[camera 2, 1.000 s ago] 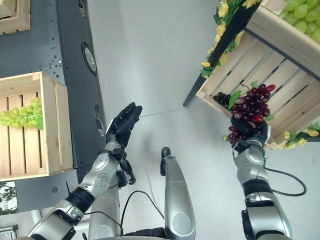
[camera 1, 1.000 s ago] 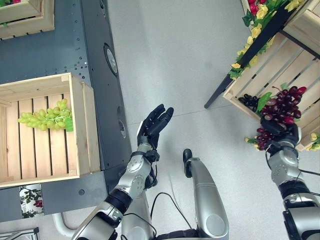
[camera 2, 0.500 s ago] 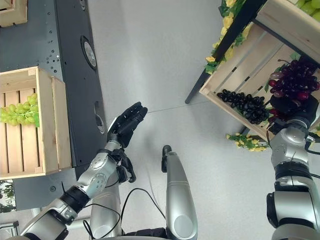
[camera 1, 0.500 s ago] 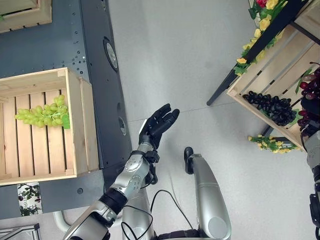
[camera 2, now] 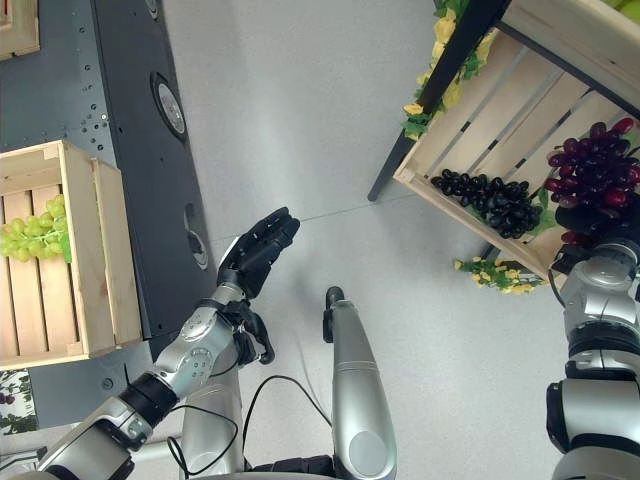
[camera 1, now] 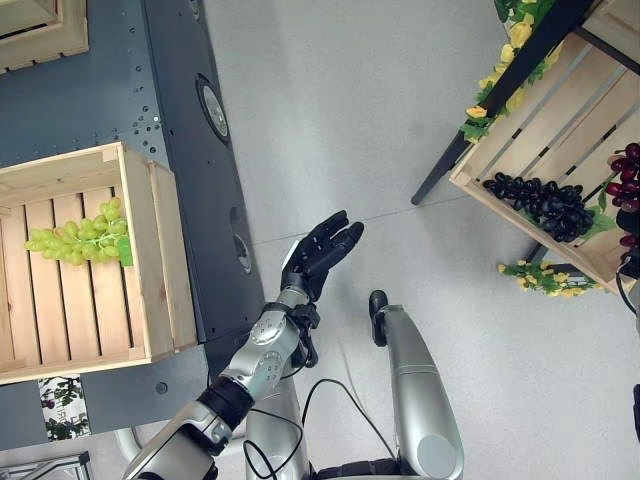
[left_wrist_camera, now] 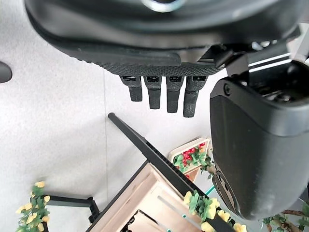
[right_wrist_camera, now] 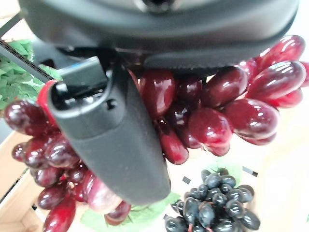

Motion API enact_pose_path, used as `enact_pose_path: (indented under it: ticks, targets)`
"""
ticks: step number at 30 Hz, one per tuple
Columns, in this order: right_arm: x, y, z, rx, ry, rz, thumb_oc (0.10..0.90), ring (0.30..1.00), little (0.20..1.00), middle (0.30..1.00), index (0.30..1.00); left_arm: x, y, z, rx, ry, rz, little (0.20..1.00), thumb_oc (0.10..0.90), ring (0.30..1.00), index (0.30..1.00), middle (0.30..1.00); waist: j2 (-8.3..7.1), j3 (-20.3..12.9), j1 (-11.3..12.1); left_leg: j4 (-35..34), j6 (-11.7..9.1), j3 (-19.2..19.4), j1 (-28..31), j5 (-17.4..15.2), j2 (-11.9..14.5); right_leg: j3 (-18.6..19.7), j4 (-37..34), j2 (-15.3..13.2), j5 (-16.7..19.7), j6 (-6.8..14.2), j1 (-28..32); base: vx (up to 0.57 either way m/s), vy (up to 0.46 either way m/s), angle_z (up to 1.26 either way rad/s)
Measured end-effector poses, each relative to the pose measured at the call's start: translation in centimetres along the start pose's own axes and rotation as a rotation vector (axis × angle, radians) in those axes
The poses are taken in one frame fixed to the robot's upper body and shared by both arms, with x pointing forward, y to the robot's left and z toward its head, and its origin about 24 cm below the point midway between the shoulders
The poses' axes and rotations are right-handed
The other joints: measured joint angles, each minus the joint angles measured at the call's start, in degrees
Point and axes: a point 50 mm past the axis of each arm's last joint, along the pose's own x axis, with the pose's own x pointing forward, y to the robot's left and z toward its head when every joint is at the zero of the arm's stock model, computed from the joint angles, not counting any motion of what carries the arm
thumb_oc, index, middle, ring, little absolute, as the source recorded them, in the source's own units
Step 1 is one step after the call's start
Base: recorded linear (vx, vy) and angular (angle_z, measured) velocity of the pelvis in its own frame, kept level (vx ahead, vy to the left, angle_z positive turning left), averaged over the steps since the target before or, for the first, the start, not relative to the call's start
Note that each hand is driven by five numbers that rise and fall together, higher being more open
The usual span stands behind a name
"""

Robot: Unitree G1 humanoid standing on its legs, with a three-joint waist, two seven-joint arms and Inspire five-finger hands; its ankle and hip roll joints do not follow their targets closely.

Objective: Pick up the fruits from the basket on one side to the basket on the other side

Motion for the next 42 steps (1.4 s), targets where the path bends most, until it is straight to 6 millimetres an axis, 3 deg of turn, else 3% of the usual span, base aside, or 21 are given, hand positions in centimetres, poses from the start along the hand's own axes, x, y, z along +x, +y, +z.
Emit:
enact_pose_path:
  ticks: [6,11,14,15,16,17,18,20,22,23,25,27,28,32,38,42]
  targets:
    - [-0.7,2.2,1.3,-0.083,-0.091,0.102,0.400,0.300,0.300,0.300,0.300,0.3,-0.3,-0.2,0.008,0.006,0.012,0.900,0.800,0.900,0.900,0.900,0.00,0.0,-1.3,-1.0,-0.2,1.5,1.7,-0.2,0.5,1.5,-1.5,0.9,0.8,0.9,0.8,-0.01,0.067,-0.13]
    - [-1.2,3.1,0.8,-0.133,-0.103,0.170,0.400,0.300,0.300,0.300,0.300,0.7,0.3,-2.6,0.026,0.137,0.143,0.900,0.800,0.900,0.900,0.900,0.19,0.0,-2.5,-6.2,-0.1,3.7,9.6,-0.6,0.6,3.5,-7.7,2.2,2.5,1.8,7.9,0.04,0.109,-0.30]
    - [-1.2,3.2,0.8,-0.132,-0.105,0.170,0.400,0.300,0.300,0.300,0.300,-0.1,1.5,-4.5,0.007,0.204,0.236,0.900,0.800,0.900,0.900,0.900,0.34,-0.1,-2.6,-10.9,0.3,1.2,14.4,-0.8,-3.0,6.7,-15.1,4.4,6.0,2.3,12.7,0.00,0.319,-0.70]
    - [-1.2,3.6,1.5,-0.129,-0.125,0.175,0.400,0.300,0.300,0.300,0.300,-0.3,1.7,-4.5,-0.023,0.199,0.255,0.900,0.800,0.900,0.900,0.900,0.36,0.1,-2.0,-10.3,2.5,-2.9,13.1,-2.1,-7.2,11.5,-18.9,6.5,8.6,3.5,13.6,-0.02,0.280,-1.13]
    - [-1.1,3.9,2.2,-0.126,-0.144,0.180,0.400,0.300,0.300,0.300,0.300,-0.4,1.6,-4.3,-0.043,0.188,0.254,0.900,0.800,0.900,0.900,0.900,0.11,0.2,-1.0,-10.8,4.3,-4.3,12.2,-2.8,-10.2,14.6,-21.6,6.9,10.7,4.3,13.7,0.04,0.149,-1.69]
    - [-1.1,4.4,3.0,-0.135,-0.168,0.188,0.400,0.300,0.300,0.300,0.300,-0.4,1.5,-4.2,-0.064,0.178,0.254,0.900,0.800,0.900,0.900,0.900,0.40,0.1,1.2,-14.1,6.2,-3.0,13.2,-0.5,-11.4,12.7,-24.1,6.8,13.0,3.8,13.4,-0.02,0.083,-1.62]
    - [-1.3,4.7,3.0,-0.141,-0.173,0.201,0.400,0.300,0.300,0.300,0.300,-0.4,1.6,-4.3,-0.070,0.183,0.262,0.900,0.800,0.900,0.900,0.900,0.32,0.0,1.0,-13.9,6.4,-0.4,13.4,-0.5,-10.4,8.7,-25.7,5.2,14.3,2.9,13.7,-0.02,0.100,-1.18]
    - [-1.3,4.6,2.3,-0.163,-0.156,0.203,0.400,0.300,0.300,0.300,0.300,-0.5,1.8,-4.2,-0.075,0.181,0.268,0.900,0.800,0.900,0.900,0.900,0.51,0.0,-0.7,-13.7,7.5,0.7,13.3,-0.8,-10.2,4.2,-26.6,3.5,14.8,2.8,14.2,-0.11,0.102,-0.14]
    - [-1.2,4.9,2.1,-0.191,-0.151,0.205,0.400,0.300,0.300,0.300,0.300,-0.4,2.1,-3.5,-0.060,0.153,0.258,0.900,0.800,0.900,0.900,0.900,0.41,0.0,0.6,-12.9,8.7,4.7,12.5,-1.5,-7.7,-1.4,-28.9,2.8,17.6,2.1,13.7,-0.12,-0.003,-0.39]
    - [-1.2,5.1,2.4,-0.194,-0.158,0.208,0.400,0.300,0.300,0.300,0.300,-0.4,2.2,-3.2,-0.056,0.141,0.256,0.900,0.800,0.900,0.900,0.900,0.90,0.0,0.9,-12.3,9.2,5.2,11.2,-1.3,-7.1,-1.9,-21.3,1.8,12.6,0.5,11.3,-0.06,-0.093,-0.32]
    - [-1.2,4.9,2.7,-0.198,-0.168,0.199,0.400,0.300,0.300,0.300,0.300,-0.3,2.4,-2.2,-0.037,0.109,0.248,0.900,0.800,0.900,0.900,0.900,1.00,0.1,2.6,-9.7,9.1,3.6,7.7,-1.6,-6.7,-1.8,-9.9,-0.4,6.4,0.2,7.5,0.01,-0.145,-0.21]
    - [-1.2,4.9,2.8,-0.194,-0.172,0.189,0.400,0.300,0.300,0.300,0.300,-0.5,3.3,-1.5,-0.020,0.093,0.263,0.900,0.800,0.900,0.900,0.900,0.99,0.1,4.3,-7.8,8.9,4.0,5.0,-1.7,-6.2,-5.3,-12.8,-3.7,3.4,2.3,8.8,0.06,-0.138,-0.16]
    - [-1.4,5.6,3.0,-0.177,-0.176,0.203,0.400,0.300,0.300,0.300,0.300,-1.0,4.2,-1.5,-0.019,0.095,0.292,0.900,0.800,0.900,0.900,0.900,1.09,0.1,5.4,-6.4,8.4,4.2,4.0,-1.9,-5.5,-5.3,-12.7,-3.4,3.9,3.9,8.1,0.07,-0.153,-0.16]
    - [-1.8,6.7,2.8,-0.228,-0.195,0.232,0.400,0.300,0.300,0.300,0.300,-2.2,5.2,-2.4,-0.055,0.120,0.328,0.900,0.800,0.900,0.900,0.900,1.19,0.1,5.5,-5.9,7.5,3.3,3.7,-1.5,-5.4,-6.2,-10.4,-3.8,2.8,2.3,7.6,0.04,-0.108,0.08]
    - [-1.5,6.9,6.4,-0.231,-0.299,0.218,0.400,0.300,0.300,0.300,0.300,-2.0,2.7,-2.3,-0.076,0.112,0.205,0.900,0.800,0.900,0.900,0.900,1.15,0.1,5.4,-1.1,7.4,2.3,-2.4,-1.5,-5.6,-6.6,-3.6,-5.3,0.8,0.7,1.1,0.02,-0.091,0.12]
    - [-1.5,7.1,7.3,-0.253,-0.333,0.219,0.400,0.300,0.300,0.300,0.300,-1.8,2.1,-2.3,-0.076,0.113,0.180,0.900,0.800,0.900,0.900,0.900,1.15,0.1,6.1,1.1,7.1,1.3,-6.1,-1.3,-5.5,-6.9,-0.9,-5.5,0.3,0.0,-2.5,-0.01,-0.108,0.09]
